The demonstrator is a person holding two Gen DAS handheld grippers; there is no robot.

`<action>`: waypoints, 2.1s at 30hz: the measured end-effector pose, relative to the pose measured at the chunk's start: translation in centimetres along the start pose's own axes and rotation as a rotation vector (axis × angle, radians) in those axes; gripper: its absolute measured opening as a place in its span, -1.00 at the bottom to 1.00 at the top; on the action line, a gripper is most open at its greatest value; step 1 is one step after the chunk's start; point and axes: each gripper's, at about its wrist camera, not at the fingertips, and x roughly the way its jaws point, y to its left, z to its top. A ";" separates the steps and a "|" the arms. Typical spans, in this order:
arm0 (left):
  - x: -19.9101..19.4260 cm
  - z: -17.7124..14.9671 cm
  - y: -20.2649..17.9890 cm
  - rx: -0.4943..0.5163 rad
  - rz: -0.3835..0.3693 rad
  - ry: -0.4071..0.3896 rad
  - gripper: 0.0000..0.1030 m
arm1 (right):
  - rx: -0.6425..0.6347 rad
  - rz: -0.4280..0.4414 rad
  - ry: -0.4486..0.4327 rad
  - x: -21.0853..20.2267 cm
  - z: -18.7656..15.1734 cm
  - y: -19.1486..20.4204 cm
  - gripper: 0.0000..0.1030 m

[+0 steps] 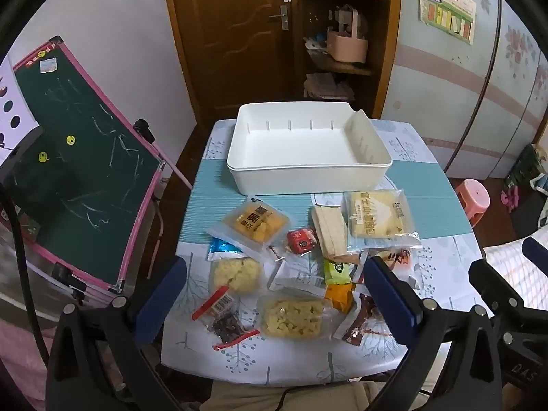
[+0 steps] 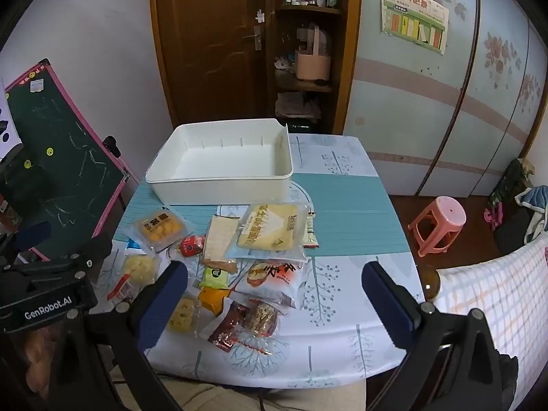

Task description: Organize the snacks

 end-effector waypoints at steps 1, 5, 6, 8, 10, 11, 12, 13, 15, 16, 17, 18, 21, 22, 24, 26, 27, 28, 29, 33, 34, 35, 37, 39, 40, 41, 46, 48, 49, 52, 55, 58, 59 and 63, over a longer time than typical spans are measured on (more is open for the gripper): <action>0.0 0.0 0.0 0.000 0.000 0.000 0.99 | -0.001 -0.001 0.007 0.0 0.0 0.0 0.98; -0.1 -0.1 0.0 -0.004 0.003 0.000 0.99 | -0.001 -0.001 0.002 0.1 0.0 0.0 0.98; -0.1 -0.1 0.0 -0.008 0.001 -0.001 0.99 | -0.002 0.000 0.002 0.1 0.0 0.0 0.98; -0.1 -0.2 -0.4 -0.015 -0.008 -0.001 0.99 | -0.004 -0.004 0.003 0.2 0.1 0.0 0.98; 0.1 -0.9 -0.7 -0.020 -0.017 0.002 0.99 | -0.004 -0.004 0.004 0.2 0.1 0.0 0.98; 0.3 -1.0 -0.7 -0.021 -0.019 0.005 0.99 | -0.005 -0.005 0.004 0.2 0.1 0.0 0.98; 0.4 -1.2 -0.8 -0.021 -0.024 0.008 0.99 | -0.005 -0.004 0.004 0.1 0.2 0.0 0.98; 0.5 -1.2 -0.8 -0.022 -0.029 0.014 0.99 | -0.005 -0.004 0.004 0.1 0.3 0.0 0.98; 0.8 -0.8 -0.6 -0.012 -0.052 0.040 0.99 | -0.006 -0.004 0.004 0.1 0.4 0.0 0.98; 0.9 -0.9 -0.8 -0.010 -0.058 0.046 0.99 | -0.006 -0.003 0.004 0.0 0.4 -0.1 0.98; 0.9 -1.0 -1.0 -0.008 -0.062 0.051 0.99 | -0.006 -0.003 0.004 0.0 0.5 -0.1 0.98; 1.1 -1.1 -1.0 -0.008 -0.072 0.057 0.99 | -0.007 -0.002 0.003 0.2 0.0 0.2 0.98; 0.9 -1.3 -1.0 -0.015 -0.095 0.051 0.99 | -0.008 0.000 0.003 0.3 0.0 0.2 0.98; 0.8 -1.3 -1.0 -0.018 -0.099 0.047 0.99 | -0.008 -0.001 0.005 0.3 0.1 0.2 0.98; 0.7 -1.4 -0.9 -0.023 -0.107 0.040 0.98 | -0.005 0.004 0.006 0.5 0.1 0.2 0.98; 0.7 -1.2 -0.8 -0.024 -0.109 0.043 0.98 | 0.000 0.017 0.007 0.6 -0.3 0.0 0.98; 0.7 -1.0 -0.6 -0.024 -0.111 0.047 0.98 | -0.001 0.019 0.008 0.6 -0.2 0.1 0.98; 0.7 -1.0 -0.6 -0.024 -0.111 0.047 0.98 | -0.004 0.022 0.010 0.5 0.0 0.2 0.98; 0.7 -0.8 -0.5 -0.024 -0.110 0.050 0.98 | -0.006 0.022 0.008 0.5 -0.1 0.2 0.98; 0.6 -0.8 -0.5 -0.022 -0.111 0.047 0.96 | -0.012 0.026 0.002 0.4 -0.1 0.2 0.98; 0.7 -0.6 -0.4 -0.023 -0.111 0.051 0.94 | -0.013 0.025 0.003 0.6 -0.1 0.3 0.98; 0.7 -0.6 -0.4 -0.024 -0.112 0.052 0.93 | -0.012 0.027 0.002 0.6 -0.2 0.2 0.98; 0.7 -0.4 -0.5 -0.023 -0.113 0.050 0.92 | -0.012 0.026 0.004 0.6 -0.2 0.4 0.98; 0.7 -0.3 -0.4 -0.023 -0.111 0.054 0.92 | -0.014 0.021 0.003 0.5 -0.1 0.5 0.98; 0.7 -0.2 -0.5 -0.020 -0.106 0.055 0.92 | -0.016 0.017 0.002 0.6 -0.1 0.5 0.98; 0.8 -0.1 -0.6 -0.017 -0.099 0.057 0.92 | -0.016 0.019 0.002 0.6 0.0 0.4 0.98; 0.9 0.0 -1.0 0.005 -0.071 0.045 0.93 | -0.020 0.015 0.011 1.0 0.0 0.6 0.98; 1.1 -0.1 -1.1 0.011 -0.064 0.042 0.93 | -0.022 0.013 0.009 1.1 0.0 0.6 0.98; 1.2 -0.1 -1.1 0.014 -0.063 0.042 0.93 | -0.023 0.015 0.011 1.2 0.0 0.5 0.98; 1.3 0.0 -1.0 0.016 -0.067 0.039 0.93 | -0.021 0.018 0.010 1.1 -0.1 0.5 0.98; 1.2 0.2 -1.1 0.026 -0.073 0.027 0.93 | -0.016 0.032 0.008 1.3 0.0 0.3 0.98; 0.8 0.5 -1.2 0.056 -0.069 -0.007 0.93 | -0.016 0.034 -0.001 1.5 0.3 0.0 0.98; 0.6 0.6 -1.2 0.067 -0.067 -0.025 0.93 | -0.018 0.030 -0.006 1.5 0.5 0.0 0.98; -0.2 1.3 -1.1 0.095 -0.048 -0.081 0.94 | -0.021 0.027 -0.031 1.2 1.2 -0.1 0.98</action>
